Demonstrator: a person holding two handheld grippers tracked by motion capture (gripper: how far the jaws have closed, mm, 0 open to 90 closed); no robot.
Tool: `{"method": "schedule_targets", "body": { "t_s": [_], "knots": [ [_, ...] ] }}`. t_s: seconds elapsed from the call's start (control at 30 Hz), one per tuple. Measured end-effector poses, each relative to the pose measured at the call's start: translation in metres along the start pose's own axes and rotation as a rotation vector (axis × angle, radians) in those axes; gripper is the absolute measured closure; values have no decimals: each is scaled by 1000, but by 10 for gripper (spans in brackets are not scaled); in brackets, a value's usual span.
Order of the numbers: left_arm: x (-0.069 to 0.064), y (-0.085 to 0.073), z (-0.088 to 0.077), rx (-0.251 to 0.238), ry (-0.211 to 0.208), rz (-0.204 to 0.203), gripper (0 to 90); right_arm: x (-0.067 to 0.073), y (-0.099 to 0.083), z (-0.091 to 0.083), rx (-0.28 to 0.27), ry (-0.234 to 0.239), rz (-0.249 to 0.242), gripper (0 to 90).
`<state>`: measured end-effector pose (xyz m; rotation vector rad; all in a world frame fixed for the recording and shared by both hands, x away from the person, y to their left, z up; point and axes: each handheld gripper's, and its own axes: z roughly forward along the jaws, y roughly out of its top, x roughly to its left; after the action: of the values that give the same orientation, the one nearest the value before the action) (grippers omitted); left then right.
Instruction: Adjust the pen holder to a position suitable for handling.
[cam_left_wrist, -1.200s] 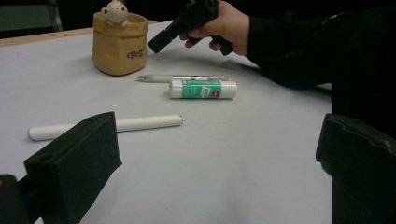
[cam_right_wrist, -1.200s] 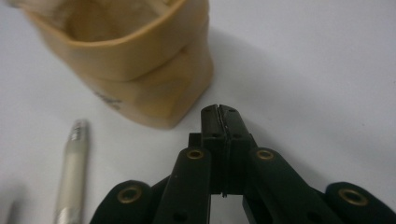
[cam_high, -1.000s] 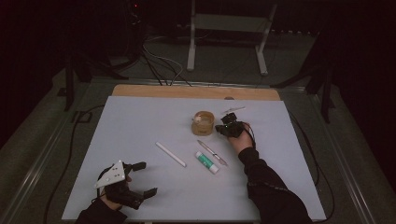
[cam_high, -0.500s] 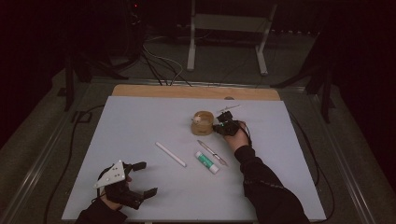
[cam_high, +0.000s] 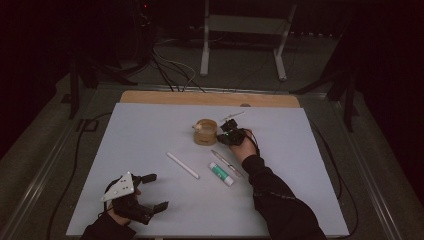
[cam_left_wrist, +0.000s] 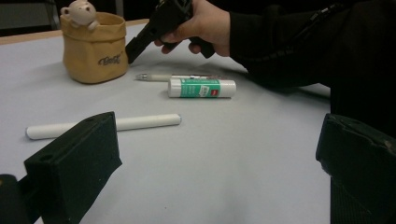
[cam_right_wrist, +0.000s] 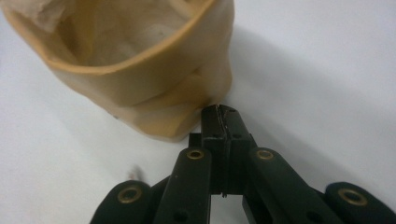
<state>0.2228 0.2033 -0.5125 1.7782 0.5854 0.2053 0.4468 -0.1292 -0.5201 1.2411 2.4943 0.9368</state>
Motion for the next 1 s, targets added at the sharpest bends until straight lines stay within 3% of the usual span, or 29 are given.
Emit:
{"method": "schedule_targets", "body": {
  "t_s": [1.0],
  "knots": [
    [0, -1, 0, 6, -1, -1, 2, 35, 27, 24, 12, 22, -73, 900]
  ]
}}
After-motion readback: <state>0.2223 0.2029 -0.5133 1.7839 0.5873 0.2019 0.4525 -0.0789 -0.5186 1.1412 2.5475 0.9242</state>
